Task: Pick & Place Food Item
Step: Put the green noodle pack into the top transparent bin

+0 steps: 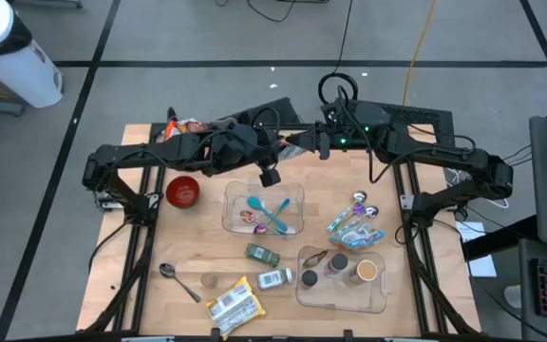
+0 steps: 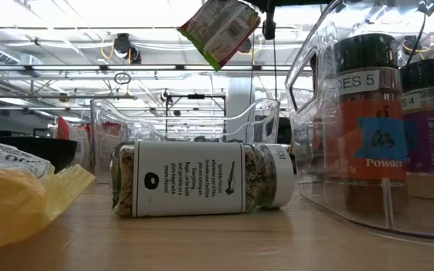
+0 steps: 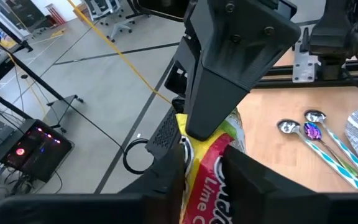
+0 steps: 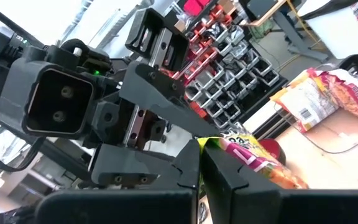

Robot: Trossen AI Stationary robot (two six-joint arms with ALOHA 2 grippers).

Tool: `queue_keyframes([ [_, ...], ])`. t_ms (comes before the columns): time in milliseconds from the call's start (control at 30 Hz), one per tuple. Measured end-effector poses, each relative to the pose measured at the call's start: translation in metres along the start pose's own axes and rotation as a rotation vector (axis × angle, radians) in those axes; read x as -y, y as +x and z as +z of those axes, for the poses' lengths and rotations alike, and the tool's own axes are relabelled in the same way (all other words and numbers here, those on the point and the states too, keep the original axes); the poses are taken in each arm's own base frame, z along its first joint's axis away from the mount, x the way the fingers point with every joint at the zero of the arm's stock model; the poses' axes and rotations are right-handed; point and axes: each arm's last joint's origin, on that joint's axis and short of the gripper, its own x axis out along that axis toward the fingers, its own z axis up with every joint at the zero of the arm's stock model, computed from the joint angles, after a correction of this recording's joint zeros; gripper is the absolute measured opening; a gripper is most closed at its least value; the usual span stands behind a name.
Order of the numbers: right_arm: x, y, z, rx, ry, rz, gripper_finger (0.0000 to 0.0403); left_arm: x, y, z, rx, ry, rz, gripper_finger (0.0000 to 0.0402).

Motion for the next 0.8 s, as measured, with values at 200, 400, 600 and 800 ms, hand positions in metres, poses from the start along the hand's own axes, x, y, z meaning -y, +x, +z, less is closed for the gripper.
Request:
queue_keyframes([
  [200,0.0001,0.0,-0.0003,-0.005,0.001,0.002,0.0,0.0002,0.0,0.0001,0.004,-0.011,-0.022,0.0047],
  [400,-0.0001,-0.0002,-0.0003,-0.008,0.001,0.005,0.0,0.0001,-0.0004,0.0002,0.006,-0.021,-0.027,0.0025],
  [600,-0.0004,-0.0002,-0.0005,-0.014,-0.001,0.012,0.0,0.0002,-0.0004,0.0003,0.006,-0.026,-0.031,0.0028],
  [800,-0.0006,-0.0002,-0.0007,-0.022,-0.003,0.02,0.0001,0.0003,-0.0004,0.0003,0.007,-0.034,-0.035,0.0012],
])
